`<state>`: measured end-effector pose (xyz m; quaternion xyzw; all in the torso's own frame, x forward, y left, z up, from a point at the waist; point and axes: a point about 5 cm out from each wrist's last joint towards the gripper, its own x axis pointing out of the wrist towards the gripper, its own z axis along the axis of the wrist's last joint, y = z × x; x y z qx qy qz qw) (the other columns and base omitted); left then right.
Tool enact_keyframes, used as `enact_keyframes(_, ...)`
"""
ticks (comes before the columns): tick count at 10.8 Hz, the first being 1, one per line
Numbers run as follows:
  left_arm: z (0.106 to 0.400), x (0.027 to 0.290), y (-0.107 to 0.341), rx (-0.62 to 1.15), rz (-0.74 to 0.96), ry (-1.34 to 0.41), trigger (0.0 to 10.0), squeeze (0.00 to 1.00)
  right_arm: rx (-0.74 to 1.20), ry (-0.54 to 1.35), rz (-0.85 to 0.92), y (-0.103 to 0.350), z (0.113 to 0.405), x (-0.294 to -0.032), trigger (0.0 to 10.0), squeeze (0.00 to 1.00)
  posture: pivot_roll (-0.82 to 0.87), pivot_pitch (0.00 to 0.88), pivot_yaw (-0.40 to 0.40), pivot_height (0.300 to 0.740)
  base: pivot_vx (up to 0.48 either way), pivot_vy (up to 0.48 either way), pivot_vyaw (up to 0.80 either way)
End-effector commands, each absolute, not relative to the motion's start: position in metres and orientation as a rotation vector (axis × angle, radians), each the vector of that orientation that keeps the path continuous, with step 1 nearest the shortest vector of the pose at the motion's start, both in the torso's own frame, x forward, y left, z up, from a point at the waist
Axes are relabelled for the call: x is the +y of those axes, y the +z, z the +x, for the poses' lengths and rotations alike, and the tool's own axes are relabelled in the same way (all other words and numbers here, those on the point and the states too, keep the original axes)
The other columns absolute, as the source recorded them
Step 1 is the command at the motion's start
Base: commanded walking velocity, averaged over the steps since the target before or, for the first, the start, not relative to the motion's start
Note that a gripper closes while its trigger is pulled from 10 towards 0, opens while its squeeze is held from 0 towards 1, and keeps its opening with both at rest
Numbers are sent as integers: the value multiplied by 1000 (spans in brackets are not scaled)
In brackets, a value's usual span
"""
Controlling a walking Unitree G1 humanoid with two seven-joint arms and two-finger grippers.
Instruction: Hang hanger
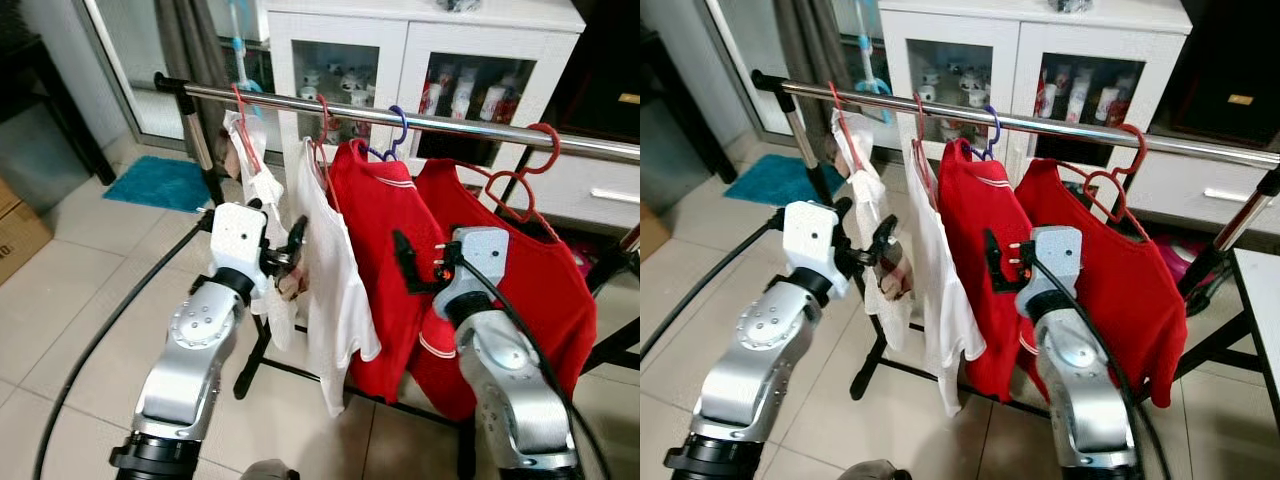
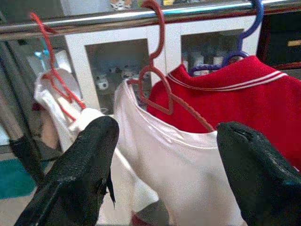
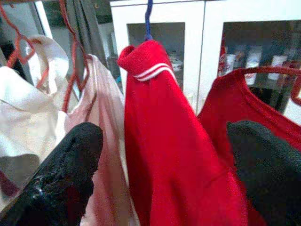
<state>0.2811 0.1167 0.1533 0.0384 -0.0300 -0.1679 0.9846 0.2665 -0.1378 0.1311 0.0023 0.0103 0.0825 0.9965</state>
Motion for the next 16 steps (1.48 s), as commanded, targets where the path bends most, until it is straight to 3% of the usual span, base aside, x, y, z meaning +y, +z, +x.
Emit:
enact_keyframes(1, 281, 117, 153, -50, 77, -343, 10000, 0, 3, 172, -5, 135, 268, -135, 10000, 0, 108, 25, 48, 740, 0, 0, 800)
enact_keyframes(5, 281, 116, 152, -44, 74, -348, 10000, 0, -14, 138, 69, 140, 271, -140, 10000, 0, 107, 27, 47, 740, 0, 0, 0)
enact_keyframes(11, 282, 115, 153, -41, 60, -370, 10000, 0, -42, 109, -30, 143, 271, -142, 10000, 0, 103, 26, 55, 740, 344, 0, 346)
enact_keyframes(13, 282, 115, 153, -43, 62, -374, 10000, 0, -47, 65, 46, 143, 272, -147, 10000, 0, 107, 26, 55, 740, 375, 0, 328)
enact_keyframes(16, 277, 112, 151, -40, 74, -421, 10000, 0, -62, 62, 27, 148, 271, -153, 10000, 0, 107, 26, 55, 740, 99, 0, 0)
